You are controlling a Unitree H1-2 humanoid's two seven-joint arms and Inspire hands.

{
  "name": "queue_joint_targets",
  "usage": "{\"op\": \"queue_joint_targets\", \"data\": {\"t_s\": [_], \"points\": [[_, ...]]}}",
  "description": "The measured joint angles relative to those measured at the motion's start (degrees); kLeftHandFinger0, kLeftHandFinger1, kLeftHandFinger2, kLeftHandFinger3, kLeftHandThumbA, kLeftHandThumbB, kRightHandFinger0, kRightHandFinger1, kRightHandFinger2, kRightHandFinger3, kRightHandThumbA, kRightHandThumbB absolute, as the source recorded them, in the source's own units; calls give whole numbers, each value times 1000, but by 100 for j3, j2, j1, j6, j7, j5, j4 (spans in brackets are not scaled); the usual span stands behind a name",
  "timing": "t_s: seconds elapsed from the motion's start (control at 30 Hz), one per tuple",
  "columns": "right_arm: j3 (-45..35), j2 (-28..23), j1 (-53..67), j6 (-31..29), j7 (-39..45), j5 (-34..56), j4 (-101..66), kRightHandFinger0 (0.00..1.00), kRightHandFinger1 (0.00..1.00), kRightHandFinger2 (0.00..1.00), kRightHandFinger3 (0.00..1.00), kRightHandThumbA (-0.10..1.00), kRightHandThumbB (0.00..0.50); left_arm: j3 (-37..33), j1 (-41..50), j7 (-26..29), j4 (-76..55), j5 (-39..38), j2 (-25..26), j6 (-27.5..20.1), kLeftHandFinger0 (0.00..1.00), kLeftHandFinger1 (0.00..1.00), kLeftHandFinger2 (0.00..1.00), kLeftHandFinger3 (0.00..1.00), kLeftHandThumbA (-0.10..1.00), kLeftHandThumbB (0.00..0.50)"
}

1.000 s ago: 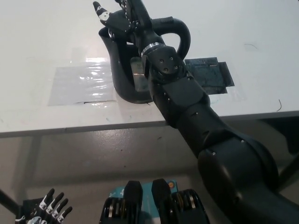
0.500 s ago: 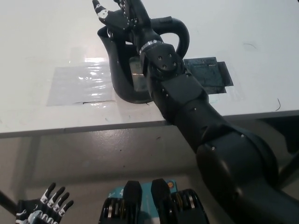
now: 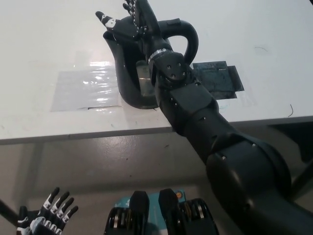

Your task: The robot uses its right hand to push down on the lid of a kettle kept in the middle of the desk to close it

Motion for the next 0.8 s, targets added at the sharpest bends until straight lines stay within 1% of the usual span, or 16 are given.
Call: {"op": "queue_joint_targets", "data": {"t_s": [0.1,0.2,0.3,0.37,0.4,0.43,0.47,0.53,0.57,0.6,0.63,0.67,0.7,0.73,0.77,0.8], "points": [[70,23,141,-97,-56,-16,-40,1000,1000,1000,1000,698,153,-1,-4,-2,0,-1,11,-1,1000,1000,1000,1000,1000,497],[125,33,223,-195,-105,-38,-91,1000,1000,1000,1000,722,164,-3,3,-2,-1,-6,10,-1,1000,1000,1000,1000,1000,500],[172,36,239,-238,-127,-77,-117,1000,1000,1000,1000,712,172,-2,16,-1,-1,-7,9,0,1000,1000,1000,1000,1000,499],[189,56,251,-276,-129,-95,-131,1000,1000,1000,1000,713,141,-1,76,-2,-14,-11,9,-1,1000,1000,1000,1000,1000,500],[219,81,271,-306,-134,-108,-145,1000,1000,1000,1000,684,105,1,146,-3,-35,-12,10,-1,1000,1000,1000,1000,1000,500],[236,94,296,-338,-141,-116,-161,1000,1000,1000,1000,668,90,4,188,-3,-60,-14,10,-1,1000,1000,1000,1000,1000,500],[275,113,326,-462,-143,-126,-217,1000,1000,1000,1000,704,134,15,288,-4,-92,-19,14,-2,1000,1000,1000,1000,1000,500],[372,147,570,-638,-120,-151,-555,1000,1000,1000,1000,709,133,37,465,-3,-158,-23,26,-1,1000,1000,1000,1000,1000,500],[420,162,737,-684,-113,-171,-847,1000,1000,1000,1000,730,181,46,540,-3,-184,-25,38,-1,1000,1000,1000,1000,1000,499],[488,186,948,-713,-105,-197,-1209,1000,1000,1000,1000,783,219,54,602,-3,-202,-26,55,1,1000,1000,1000,1000,1000,498],[520,195,1102,-716,-99,-209,-1444,1000,1000,1000,1000,787,201,62,650,-1,-197,-25,65,8,1000,1000,1000,1000,1000,496],[548,204,1252,-709,-92,-217,-1671,1000,1000,1000,1000,772,202,66,677,-1,-193,-24,66,15,1000,1000,1000,1000,1000,495],[591,211,1514,-685,-83,-224,-2013,1000,1000,1000,1000,722,169,70,695,0,-193,-23,64,26,1000,1000,1000,1000,1000,489],[625,216,1662,-666,-76,-226,-2271,1000,1000,1000,1000,757,197,71,699,0,-192,-22,63,33,1000,1000,1000,1000,1000,484],[660,219,1804,-651,-67,-226,-2519,1000,1000,1000,1000,761,198,76,698,0,-192,-22,64,40,1000,1000,1000,1000,1000,485],[694,219,1942,-631,-59,-226,-2726,1000,1000,1000,1000,768,220,79,696,0,-191,-22,64,46,1000,1000,1000,1000,1000,489]]}}
